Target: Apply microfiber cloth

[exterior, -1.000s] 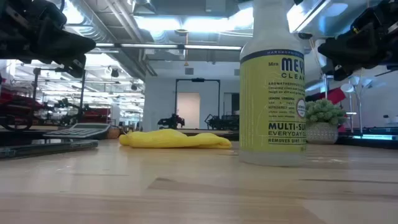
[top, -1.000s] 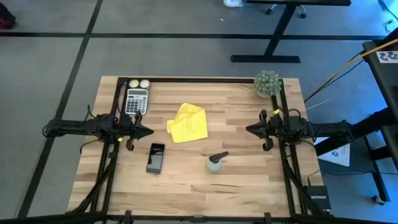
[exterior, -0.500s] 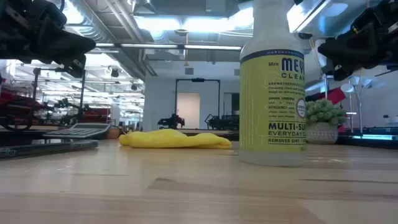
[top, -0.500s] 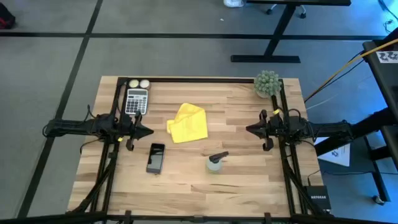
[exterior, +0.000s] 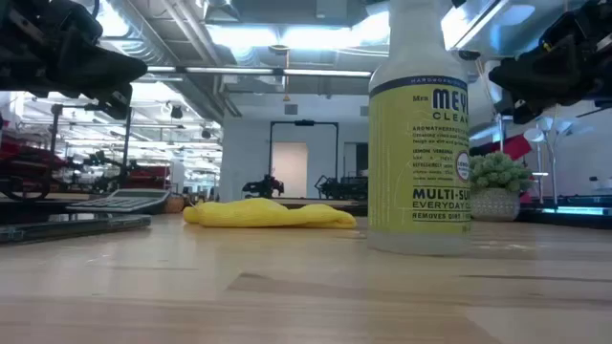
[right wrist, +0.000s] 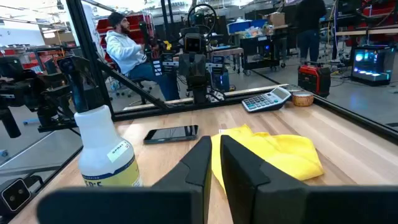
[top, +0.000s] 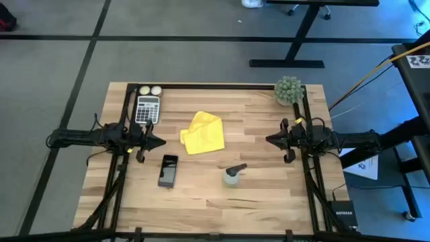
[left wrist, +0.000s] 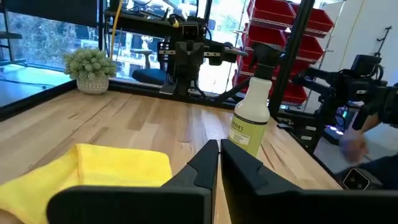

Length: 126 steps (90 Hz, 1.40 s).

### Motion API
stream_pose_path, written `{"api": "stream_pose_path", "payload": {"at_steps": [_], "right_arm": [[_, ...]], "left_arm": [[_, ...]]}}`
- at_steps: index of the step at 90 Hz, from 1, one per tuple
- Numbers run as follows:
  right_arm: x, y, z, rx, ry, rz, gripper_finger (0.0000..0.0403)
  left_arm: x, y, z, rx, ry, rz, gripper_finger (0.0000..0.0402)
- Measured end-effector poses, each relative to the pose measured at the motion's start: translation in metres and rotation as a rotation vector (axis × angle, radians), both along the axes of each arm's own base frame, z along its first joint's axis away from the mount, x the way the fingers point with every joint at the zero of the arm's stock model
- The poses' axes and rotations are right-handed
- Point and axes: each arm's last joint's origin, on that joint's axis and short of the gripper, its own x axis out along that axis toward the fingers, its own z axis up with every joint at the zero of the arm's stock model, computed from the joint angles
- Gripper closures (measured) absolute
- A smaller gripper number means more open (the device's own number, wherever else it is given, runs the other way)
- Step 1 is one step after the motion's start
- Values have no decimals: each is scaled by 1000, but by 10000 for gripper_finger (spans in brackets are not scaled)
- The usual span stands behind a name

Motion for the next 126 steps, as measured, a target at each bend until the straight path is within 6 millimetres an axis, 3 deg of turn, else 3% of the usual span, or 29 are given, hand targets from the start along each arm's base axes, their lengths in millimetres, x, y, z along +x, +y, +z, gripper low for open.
{"api": "stream_pose_path", "payload": {"at_steps": [45, 55, 61, 72, 89, 97, 108, 116, 126], "right_arm": [[0, 0, 0, -2, -3, -1, 384], [0, -2, 3, -9, -34, -66, 384], [0, -2, 5, 66, -53, -66, 384], [-1, -2, 11, 393, -125, -48, 384], [-4, -10, 22, 424, -287, -299, 384], [-4, -11, 36, 398, -367, -320, 384], [9, -11, 76, 271, -342, -382, 384], [36, -11, 103, 168, -221, -457, 384], [87, -17, 138, 79, -81, -521, 384]], "left_arm": [[0, 0, 0, 15, -2, 1, 402], [0, 0, 0, 37, -3, 1, 402], [0, 0, 0, 29, -3, 1, 402], [0, 0, 0, -94, 2, -2, 402], [0, 1, 1, -142, -4, 30, 402], [0, 2, 1, -135, -9, 57, 402], [0, 2, 1, -151, -1, 67, 402], [0, 2, 2, -150, 4, 67, 402], [0, 2, 1, -151, 14, 65, 402]]}}
